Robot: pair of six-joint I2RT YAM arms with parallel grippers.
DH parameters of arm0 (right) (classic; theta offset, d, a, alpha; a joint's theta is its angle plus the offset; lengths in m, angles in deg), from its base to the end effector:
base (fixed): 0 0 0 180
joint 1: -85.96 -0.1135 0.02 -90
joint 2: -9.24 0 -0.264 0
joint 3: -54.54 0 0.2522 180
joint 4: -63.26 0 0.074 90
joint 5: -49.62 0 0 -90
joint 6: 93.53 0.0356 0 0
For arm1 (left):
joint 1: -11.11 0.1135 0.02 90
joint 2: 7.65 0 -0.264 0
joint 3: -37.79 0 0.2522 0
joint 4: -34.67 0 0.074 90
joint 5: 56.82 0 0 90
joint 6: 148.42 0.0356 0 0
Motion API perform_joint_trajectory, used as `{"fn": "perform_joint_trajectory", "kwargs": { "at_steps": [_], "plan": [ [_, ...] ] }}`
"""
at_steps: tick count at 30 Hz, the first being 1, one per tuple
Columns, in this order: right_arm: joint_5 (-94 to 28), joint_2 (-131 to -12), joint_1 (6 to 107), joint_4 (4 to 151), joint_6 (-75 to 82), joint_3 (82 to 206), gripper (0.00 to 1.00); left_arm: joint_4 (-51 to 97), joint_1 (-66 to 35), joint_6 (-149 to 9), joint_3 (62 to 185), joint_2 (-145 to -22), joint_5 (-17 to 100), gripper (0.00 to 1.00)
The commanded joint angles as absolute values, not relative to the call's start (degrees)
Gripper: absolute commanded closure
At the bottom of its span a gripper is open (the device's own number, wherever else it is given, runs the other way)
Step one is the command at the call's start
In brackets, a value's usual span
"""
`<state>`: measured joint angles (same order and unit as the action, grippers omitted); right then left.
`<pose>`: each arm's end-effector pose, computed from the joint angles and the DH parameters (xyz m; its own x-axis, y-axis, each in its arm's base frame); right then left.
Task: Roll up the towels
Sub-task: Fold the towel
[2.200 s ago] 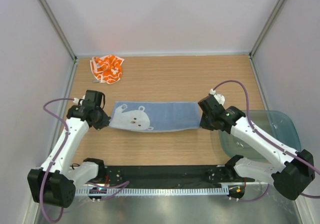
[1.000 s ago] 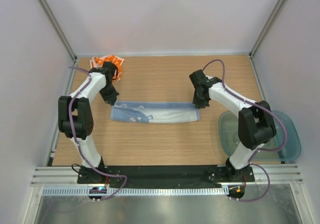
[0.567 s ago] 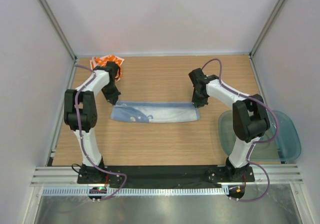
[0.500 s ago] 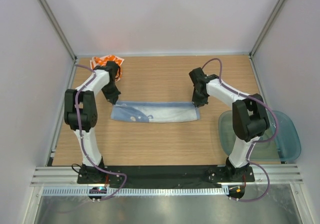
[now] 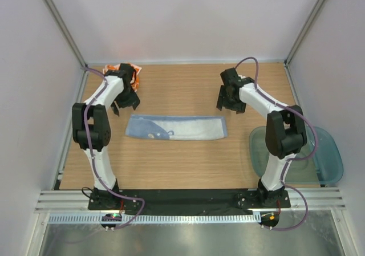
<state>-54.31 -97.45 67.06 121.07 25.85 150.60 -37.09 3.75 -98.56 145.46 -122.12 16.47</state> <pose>0.3657 0.1161 0.2189 -0.8799 0.2020 -0.4301 0.2306 0.9729 -0.0148 0.3992 -0.0412 0.2180 -0.7857 -0.5211 -0.3333 -0.5761 0.8127 0.0876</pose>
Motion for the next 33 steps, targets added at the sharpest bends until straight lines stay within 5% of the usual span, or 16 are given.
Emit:
{"fn": "perform_joint_trajectory", "kwargs": {
  "at_steps": [1, 7, 16, 33],
  "plan": [
    [-57.34, -90.71, 67.24, 122.81, 24.42, 152.77, 0.22, -39.21, 4.17, -98.5, 146.48, -115.76, 12.1, 0.2],
    [-48.14, -82.61, 66.89, 116.85, 23.8, 144.87, 0.27, -34.74, 3.2, -98.94, 134.63, -105.32, 13.22, 0.24],
    [-20.09, -81.46, 63.63, 96.9, 31.35, 130.73, 0.76, -20.85, 0.39, -101.31, 118.37, -100.28, 30.27, 0.29],
    [-23.95, -88.75, 68.29, 91.18, 29.43, 116.74, 0.8, -14.77, 6.27, -104.39, 107.89, -106.52, 27.73, 0.31]
  ]
}}
